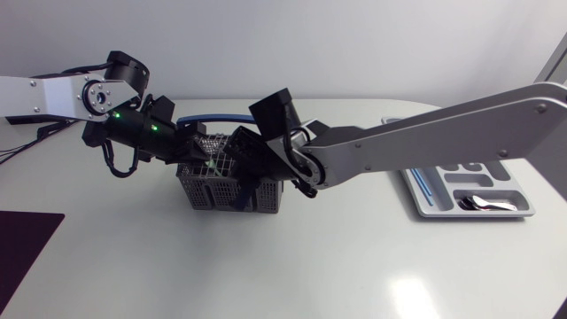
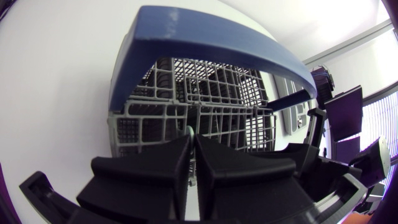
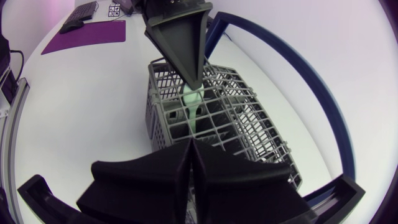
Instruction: Unload the cutlery basket into the drawer organizer.
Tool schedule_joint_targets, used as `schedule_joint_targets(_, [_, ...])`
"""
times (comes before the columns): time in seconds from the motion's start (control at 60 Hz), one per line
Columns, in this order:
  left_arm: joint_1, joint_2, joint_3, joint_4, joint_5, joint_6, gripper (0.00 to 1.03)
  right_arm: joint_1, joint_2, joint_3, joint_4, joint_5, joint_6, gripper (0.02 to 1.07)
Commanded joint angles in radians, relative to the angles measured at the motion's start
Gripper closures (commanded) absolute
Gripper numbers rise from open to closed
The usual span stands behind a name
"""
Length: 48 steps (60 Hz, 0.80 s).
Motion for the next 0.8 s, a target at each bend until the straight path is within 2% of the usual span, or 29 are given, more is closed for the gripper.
schedule_joint_targets(0.0, [-0.002, -0.006, -0.035, -0.009, -0.013, 0.008, 0.98, 0.009, 0.072, 0.036, -0.048, 0.018, 0.007, 1.01])
schedule_joint_targets(0.783, [0.047, -0.114, -0.007, -0.014, -0.014, -0.009, 0.98, 0.009, 0.153, 0.073, -0.14, 0.05, 0.037, 1.01])
